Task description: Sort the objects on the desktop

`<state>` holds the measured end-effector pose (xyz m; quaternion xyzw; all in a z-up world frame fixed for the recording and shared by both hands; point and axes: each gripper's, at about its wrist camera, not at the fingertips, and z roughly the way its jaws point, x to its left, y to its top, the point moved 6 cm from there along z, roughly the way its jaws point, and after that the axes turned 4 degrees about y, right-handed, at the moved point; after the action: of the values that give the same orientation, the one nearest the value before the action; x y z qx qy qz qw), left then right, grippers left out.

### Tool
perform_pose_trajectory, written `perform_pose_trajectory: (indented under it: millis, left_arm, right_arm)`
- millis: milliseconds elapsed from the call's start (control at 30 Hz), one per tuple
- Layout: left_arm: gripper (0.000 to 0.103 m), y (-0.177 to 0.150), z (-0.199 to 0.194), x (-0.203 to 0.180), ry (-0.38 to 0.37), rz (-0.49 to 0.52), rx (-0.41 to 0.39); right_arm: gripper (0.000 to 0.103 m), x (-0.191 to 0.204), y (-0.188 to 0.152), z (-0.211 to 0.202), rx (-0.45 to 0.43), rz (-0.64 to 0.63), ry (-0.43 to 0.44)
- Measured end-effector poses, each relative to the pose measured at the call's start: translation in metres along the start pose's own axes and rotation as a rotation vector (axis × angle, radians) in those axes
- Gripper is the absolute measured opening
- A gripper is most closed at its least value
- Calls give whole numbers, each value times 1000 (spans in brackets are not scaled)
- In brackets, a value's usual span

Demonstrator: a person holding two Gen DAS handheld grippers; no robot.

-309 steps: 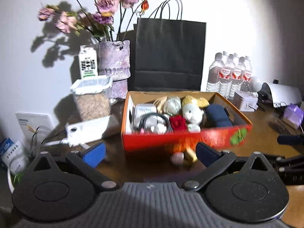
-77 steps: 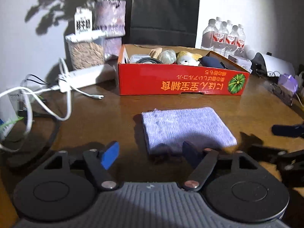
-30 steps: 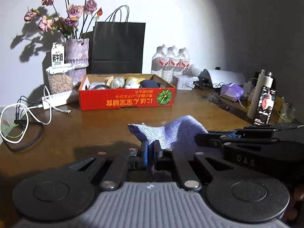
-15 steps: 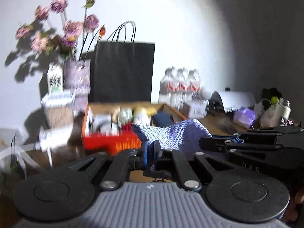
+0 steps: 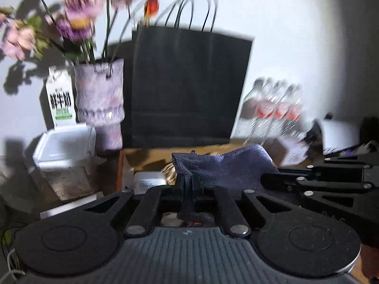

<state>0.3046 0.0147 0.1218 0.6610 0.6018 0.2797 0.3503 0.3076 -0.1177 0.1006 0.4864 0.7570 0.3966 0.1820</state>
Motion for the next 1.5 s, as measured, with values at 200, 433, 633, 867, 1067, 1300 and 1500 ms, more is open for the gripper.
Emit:
perform_pose_trajectory:
  millis: [200, 433, 633, 867, 1067, 1300, 1500]
  left_arm:
    - [8, -39, 80, 1, 87, 52, 120]
    - [19, -67, 104, 1, 144, 110, 162]
    - [59, -32, 83, 2, 141, 96, 120]
    - [101, -3, 65, 5, 177, 91, 155]
    - [103, -16, 26, -13, 165, 89, 98]
    - [103, -54, -39, -30, 138, 6, 43]
    - [103, -122, -105, -45, 104, -24, -12]
  right_arm:
    - [5, -21, -38, 86, 188, 75, -31]
    - [30, -25, -56, 107, 258, 65, -55]
    - [56, -40, -18, 72, 157, 88, -114]
    - [91, -63, -6, 38, 55, 90, -255]
    - [91, -50, -28, 2, 29, 116, -233]
    - [91, -20, -68, -70, -94, 85, -259]
    - [94, 14, -140, -138, -175, 36, -224]
